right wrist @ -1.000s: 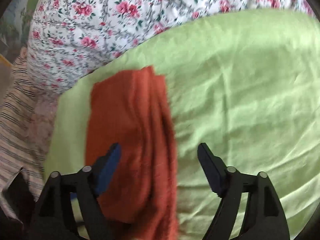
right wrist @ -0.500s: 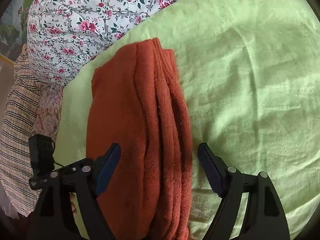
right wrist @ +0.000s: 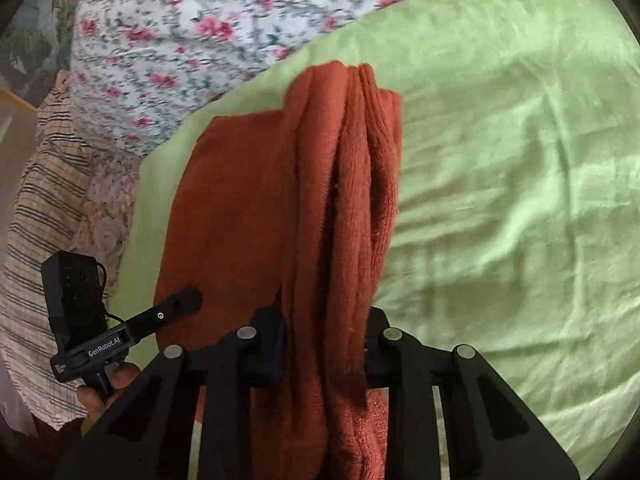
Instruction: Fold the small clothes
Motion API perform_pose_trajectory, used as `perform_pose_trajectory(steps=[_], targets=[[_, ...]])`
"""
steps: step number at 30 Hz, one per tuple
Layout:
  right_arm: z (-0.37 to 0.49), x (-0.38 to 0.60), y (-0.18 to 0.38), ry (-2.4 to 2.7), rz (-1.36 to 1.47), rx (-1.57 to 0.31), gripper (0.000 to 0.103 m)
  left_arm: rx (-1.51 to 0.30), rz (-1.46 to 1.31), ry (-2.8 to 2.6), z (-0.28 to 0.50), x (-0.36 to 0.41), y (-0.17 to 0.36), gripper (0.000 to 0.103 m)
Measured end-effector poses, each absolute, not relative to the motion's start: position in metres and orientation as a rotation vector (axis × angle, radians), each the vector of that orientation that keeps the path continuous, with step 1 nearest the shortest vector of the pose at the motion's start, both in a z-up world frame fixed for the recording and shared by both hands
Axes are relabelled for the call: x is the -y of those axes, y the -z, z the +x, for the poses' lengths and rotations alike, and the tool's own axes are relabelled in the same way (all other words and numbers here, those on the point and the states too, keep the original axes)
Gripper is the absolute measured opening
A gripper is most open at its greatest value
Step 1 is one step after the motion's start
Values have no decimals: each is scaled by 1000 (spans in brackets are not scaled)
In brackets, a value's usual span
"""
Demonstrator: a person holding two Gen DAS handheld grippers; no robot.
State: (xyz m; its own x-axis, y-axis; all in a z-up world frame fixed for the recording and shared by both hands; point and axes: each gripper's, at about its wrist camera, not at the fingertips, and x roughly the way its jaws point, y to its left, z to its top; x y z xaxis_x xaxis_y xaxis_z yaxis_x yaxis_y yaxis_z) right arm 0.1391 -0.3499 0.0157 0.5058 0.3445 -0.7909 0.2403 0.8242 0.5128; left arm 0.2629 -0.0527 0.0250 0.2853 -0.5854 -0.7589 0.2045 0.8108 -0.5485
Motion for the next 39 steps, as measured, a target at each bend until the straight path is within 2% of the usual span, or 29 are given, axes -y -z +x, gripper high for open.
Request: perform_pose_trajectory(steps=[11,16,18,19,23,26,33,38,39], targets=[[171,188,2,-359,607,-1090,27,-1121,-370,321,194,-109,-54,20],[179,144,15,-424,591,-1115,27,-1150,-414,255,179,-152,-30,22],[181,136,26,-392,575,-1157,27,-1197,-430,225,177,-162,-10,25],[180,135,33,-304,575,-1196,27,-1216,-442,214,176,-165,-2,30],[174,145,43,-227,603,-1227,42,-1230,-471,203,169,-175,1,43],[166,151,29,-169,556,-1211,44,-1218,-451,197,165,-178,-6,53],[155,146,-21,-139,474,-1065,43,-1207,-434,181,159,-183,-17,57],[169,119,0,-136,440,-1126,41,-1229,-403,174,155,-182,-15,57],[173,115,8,-116,438,-1149,36,-1233,-402,175,156,-180,-15,57]])
